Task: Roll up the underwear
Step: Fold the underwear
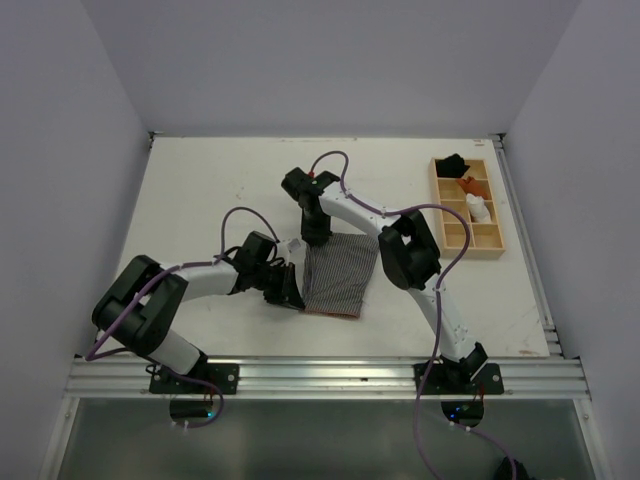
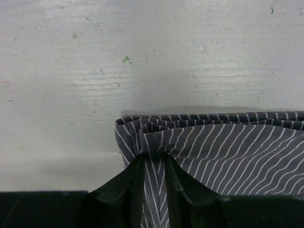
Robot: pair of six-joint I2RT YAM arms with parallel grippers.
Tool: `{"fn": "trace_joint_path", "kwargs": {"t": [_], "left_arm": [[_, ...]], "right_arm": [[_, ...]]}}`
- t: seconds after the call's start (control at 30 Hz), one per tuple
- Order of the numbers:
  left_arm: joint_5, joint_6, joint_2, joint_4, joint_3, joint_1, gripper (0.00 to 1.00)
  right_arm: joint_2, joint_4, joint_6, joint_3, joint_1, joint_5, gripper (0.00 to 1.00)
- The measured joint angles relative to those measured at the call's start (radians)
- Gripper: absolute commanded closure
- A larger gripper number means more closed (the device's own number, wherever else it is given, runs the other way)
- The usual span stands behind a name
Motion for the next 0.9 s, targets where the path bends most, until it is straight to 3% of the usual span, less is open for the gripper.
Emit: {"fn": "trace_joint_path", "kwargs": {"t": [0.13,0.23,0.9], "left_arm": [[0.002,0.000,0.002,0.000,0.001,0.000,0.91],[0.002,0.000,0.002,0.000,0.001,0.000,0.91],[0.002,0.000,0.005,0.000,0.003,0.000,0.93]], "right_arm": [[0.000,0.011,0.000,0.000,0.000,-0.003,0.82],[0.000,0.014,-0.001,0.000,0.000,-0.003,0.99],[-0.001,0.087,0.056,0.022,-0.018,-0.099,1.00]]}}
